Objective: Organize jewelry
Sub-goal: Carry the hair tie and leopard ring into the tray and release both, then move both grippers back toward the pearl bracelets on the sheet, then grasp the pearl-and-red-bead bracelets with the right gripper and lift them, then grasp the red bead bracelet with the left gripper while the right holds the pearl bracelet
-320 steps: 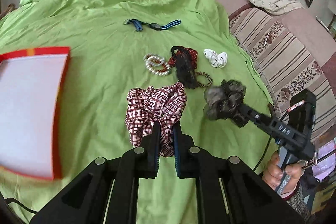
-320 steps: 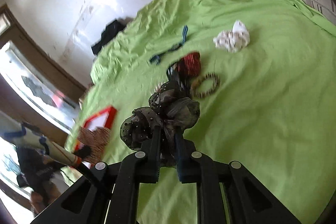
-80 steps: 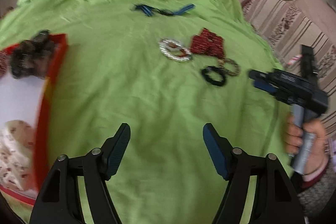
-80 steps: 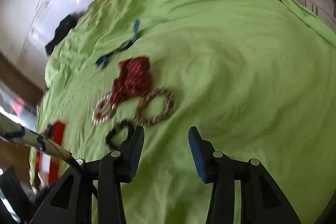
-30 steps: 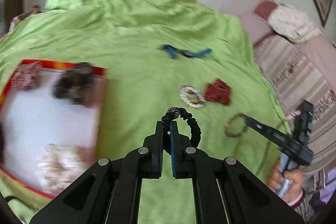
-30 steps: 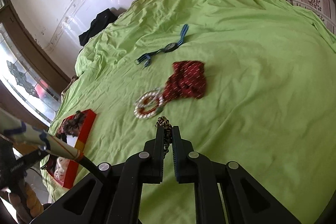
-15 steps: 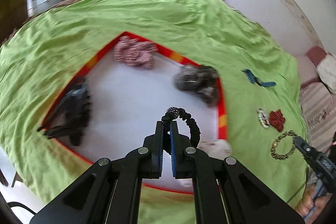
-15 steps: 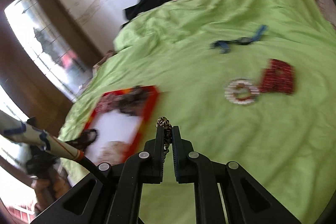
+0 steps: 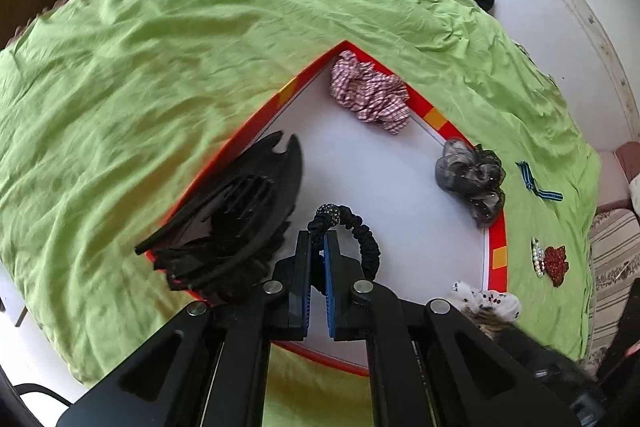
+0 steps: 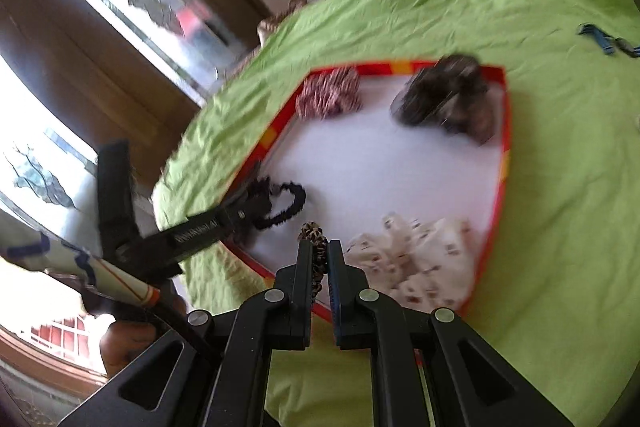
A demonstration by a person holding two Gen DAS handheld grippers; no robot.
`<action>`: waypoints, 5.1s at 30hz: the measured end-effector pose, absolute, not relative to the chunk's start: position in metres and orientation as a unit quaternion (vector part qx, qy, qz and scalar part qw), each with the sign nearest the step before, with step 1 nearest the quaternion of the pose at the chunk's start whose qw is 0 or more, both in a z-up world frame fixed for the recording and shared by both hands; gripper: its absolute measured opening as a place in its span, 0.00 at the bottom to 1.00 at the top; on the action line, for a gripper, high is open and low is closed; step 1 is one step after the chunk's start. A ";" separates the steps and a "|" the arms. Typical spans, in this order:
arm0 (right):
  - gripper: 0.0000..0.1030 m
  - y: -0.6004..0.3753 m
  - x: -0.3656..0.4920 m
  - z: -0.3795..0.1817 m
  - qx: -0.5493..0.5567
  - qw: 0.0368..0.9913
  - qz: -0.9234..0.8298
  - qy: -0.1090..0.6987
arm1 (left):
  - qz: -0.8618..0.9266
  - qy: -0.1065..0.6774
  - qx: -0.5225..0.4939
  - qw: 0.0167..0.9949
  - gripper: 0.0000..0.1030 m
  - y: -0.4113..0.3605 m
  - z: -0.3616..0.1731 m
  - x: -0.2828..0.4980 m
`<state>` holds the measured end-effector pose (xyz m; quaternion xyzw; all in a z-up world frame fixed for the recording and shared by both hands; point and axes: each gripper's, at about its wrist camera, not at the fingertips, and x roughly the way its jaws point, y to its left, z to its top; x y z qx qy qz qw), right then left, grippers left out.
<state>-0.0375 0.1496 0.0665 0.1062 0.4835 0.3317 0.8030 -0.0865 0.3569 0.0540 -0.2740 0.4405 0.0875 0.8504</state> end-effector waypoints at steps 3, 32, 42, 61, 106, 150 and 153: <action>0.08 0.159 -0.037 0.054 0.084 0.803 0.327 0.491 | 0.073 0.444 -0.281 0.847 0.05 0.358 0.052 -0.088; 0.34 0.088 -0.072 0.096 0.026 0.862 0.259 0.435 | 0.087 0.369 -0.191 0.906 0.41 0.313 0.090 -0.105; 0.34 0.006 -0.080 0.094 0.048 0.878 0.182 0.439 | 0.106 0.353 -0.083 0.926 0.48 0.261 0.103 -0.105; 0.35 -0.147 -0.088 0.085 0.133 0.889 0.055 0.435 | -0.040 0.362 -0.034 0.931 0.58 0.141 0.125 -0.106; 0.36 -0.170 -0.029 0.049 0.146 0.823 0.153 0.528 | -0.130 0.433 -0.054 0.890 0.62 0.072 0.063 -0.045; 0.22 -0.243 -0.033 0.017 0.225 0.864 0.017 0.450 | -0.224 0.519 -0.084 0.820 0.07 -0.032 0.024 -0.008; 0.12 -0.239 -0.032 0.020 0.213 0.869 0.020 0.446 | -0.229 0.506 -0.079 0.828 0.07 -0.031 0.037 -0.017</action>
